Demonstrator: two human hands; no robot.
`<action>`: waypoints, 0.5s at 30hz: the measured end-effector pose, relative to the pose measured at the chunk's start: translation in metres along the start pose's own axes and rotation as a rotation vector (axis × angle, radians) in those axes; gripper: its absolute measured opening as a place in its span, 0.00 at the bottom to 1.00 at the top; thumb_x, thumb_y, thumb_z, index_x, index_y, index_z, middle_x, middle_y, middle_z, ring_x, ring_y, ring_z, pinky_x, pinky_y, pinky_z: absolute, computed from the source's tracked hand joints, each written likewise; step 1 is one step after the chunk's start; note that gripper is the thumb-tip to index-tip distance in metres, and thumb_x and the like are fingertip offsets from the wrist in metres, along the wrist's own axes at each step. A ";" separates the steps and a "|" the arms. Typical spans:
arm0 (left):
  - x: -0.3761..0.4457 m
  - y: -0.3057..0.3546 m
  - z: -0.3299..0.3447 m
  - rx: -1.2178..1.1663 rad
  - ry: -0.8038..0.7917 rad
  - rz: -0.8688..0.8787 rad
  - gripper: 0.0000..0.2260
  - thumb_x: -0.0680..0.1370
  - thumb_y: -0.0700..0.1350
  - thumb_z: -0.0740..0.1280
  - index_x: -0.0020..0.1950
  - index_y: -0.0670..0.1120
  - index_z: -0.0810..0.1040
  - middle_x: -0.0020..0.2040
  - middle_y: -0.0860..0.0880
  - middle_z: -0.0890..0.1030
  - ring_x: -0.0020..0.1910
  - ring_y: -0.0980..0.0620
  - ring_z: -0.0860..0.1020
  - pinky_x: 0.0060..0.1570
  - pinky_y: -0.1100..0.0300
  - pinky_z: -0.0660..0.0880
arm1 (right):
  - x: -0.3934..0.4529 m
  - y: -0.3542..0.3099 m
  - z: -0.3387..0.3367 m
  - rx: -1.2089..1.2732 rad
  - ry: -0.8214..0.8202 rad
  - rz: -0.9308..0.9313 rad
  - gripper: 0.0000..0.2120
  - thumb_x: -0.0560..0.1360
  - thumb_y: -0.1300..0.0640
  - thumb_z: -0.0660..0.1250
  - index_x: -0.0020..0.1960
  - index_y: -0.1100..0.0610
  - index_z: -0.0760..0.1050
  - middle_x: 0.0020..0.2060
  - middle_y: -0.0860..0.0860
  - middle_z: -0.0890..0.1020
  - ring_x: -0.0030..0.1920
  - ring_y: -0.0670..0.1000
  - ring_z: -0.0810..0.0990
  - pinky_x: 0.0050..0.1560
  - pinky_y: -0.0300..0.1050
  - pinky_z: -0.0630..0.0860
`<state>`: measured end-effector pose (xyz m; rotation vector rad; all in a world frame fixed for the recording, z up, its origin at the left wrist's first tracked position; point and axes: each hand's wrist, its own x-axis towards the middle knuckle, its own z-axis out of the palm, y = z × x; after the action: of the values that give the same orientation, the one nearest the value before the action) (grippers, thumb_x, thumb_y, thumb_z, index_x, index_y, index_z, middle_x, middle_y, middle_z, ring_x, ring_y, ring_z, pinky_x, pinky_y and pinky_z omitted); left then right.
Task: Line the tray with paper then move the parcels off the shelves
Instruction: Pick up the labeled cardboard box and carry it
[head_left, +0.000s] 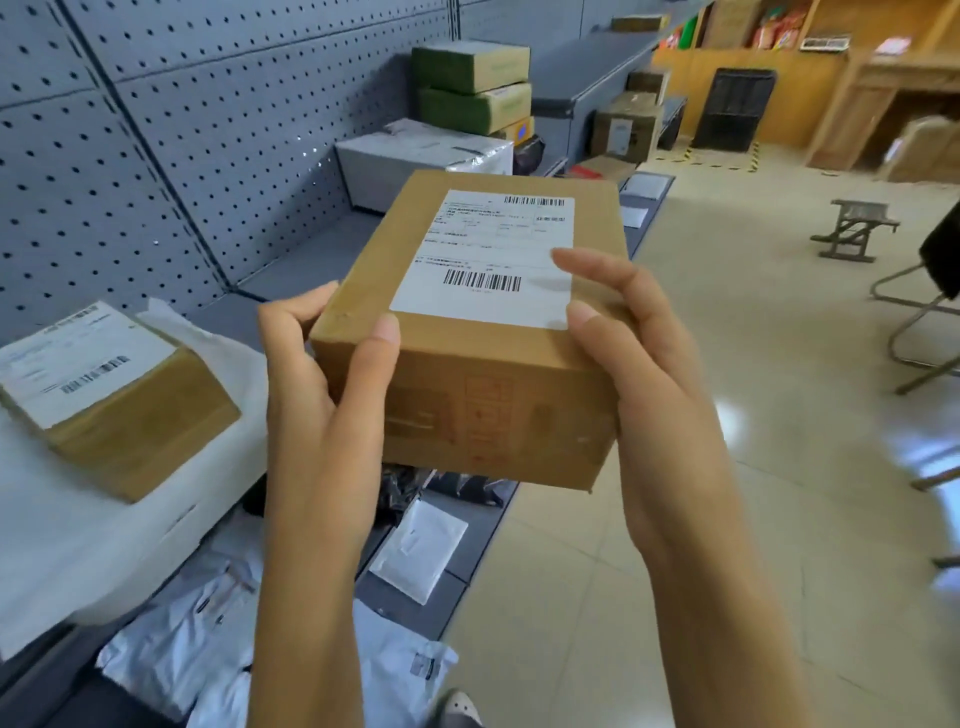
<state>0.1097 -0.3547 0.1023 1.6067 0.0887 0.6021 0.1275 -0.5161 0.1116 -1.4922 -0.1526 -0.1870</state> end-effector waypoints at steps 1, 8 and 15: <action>0.009 -0.004 0.006 0.002 -0.012 0.001 0.07 0.82 0.50 0.65 0.59 0.57 0.69 0.51 0.69 0.79 0.53 0.67 0.78 0.46 0.74 0.72 | 0.009 0.001 -0.002 -0.001 0.011 -0.001 0.14 0.76 0.51 0.63 0.59 0.38 0.79 0.66 0.42 0.77 0.67 0.48 0.75 0.65 0.50 0.73; 0.089 -0.022 0.041 -0.049 -0.062 0.023 0.09 0.82 0.49 0.64 0.61 0.56 0.69 0.54 0.63 0.78 0.52 0.67 0.78 0.48 0.71 0.73 | 0.094 0.005 0.006 -0.044 0.043 -0.048 0.15 0.74 0.50 0.63 0.57 0.40 0.80 0.63 0.42 0.79 0.64 0.49 0.77 0.53 0.44 0.70; 0.177 -0.037 0.058 -0.072 0.017 0.112 0.10 0.80 0.51 0.63 0.60 0.57 0.70 0.56 0.61 0.79 0.56 0.62 0.78 0.53 0.66 0.72 | 0.175 0.017 0.031 -0.013 -0.051 -0.121 0.14 0.75 0.51 0.65 0.58 0.40 0.79 0.66 0.45 0.77 0.66 0.52 0.76 0.53 0.40 0.75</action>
<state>0.2965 -0.3305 0.1243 1.5441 -0.0106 0.6976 0.3029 -0.4895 0.1347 -1.5023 -0.2831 -0.2479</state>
